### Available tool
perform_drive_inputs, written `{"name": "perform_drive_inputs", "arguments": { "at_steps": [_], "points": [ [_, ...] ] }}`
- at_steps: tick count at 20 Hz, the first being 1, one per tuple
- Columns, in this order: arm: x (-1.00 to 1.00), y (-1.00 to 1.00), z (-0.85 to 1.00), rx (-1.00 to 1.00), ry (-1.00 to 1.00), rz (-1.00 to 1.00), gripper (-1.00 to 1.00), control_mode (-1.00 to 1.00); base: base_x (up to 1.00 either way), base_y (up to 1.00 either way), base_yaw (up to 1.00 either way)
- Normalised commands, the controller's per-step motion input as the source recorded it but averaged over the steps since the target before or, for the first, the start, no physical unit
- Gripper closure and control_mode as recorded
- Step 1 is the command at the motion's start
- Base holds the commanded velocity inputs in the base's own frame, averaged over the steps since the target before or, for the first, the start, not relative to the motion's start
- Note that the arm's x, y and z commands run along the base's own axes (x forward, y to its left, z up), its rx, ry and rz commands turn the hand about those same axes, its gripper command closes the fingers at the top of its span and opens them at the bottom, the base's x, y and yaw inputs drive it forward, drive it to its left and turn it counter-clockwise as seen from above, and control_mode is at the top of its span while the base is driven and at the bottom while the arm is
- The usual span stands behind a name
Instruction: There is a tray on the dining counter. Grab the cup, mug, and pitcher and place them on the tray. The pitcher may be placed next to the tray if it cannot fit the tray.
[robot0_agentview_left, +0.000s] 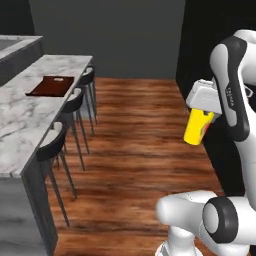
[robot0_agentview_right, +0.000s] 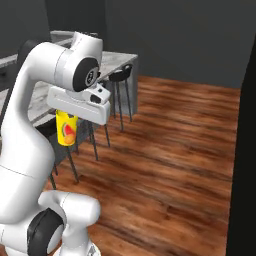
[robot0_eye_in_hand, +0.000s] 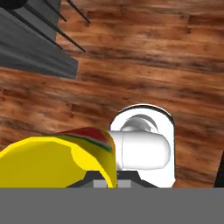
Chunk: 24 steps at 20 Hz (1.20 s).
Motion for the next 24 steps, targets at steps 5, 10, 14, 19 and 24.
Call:
{"name": "perform_drive_inputs", "arguments": {
  "at_steps": [5, 10, 14, 19, 24],
  "points": [
    [0.00, 0.00, 0.00, 0.00, 0.00, 0.00, 1.00, 1.00, 1.00, -0.88, 0.41],
    [0.00, 0.00, 0.00, 0.00, 0.00, 0.00, 1.00, 1.00, 1.00, -0.91, 0.41],
    [0.00, 0.00, 0.00, 0.00, 0.00, 0.00, 1.00, 1.00, 1.00, -0.91, 0.39],
    [0.00, 0.00, 0.00, 0.00, 0.00, 0.00, 1.00, 1.00, 0.95, -0.81, 0.38],
    [0.00, 0.00, 0.00, 0.00, 0.00, 0.00, 1.00, 1.00, 0.95, -0.62, 0.46]
  ]
}}
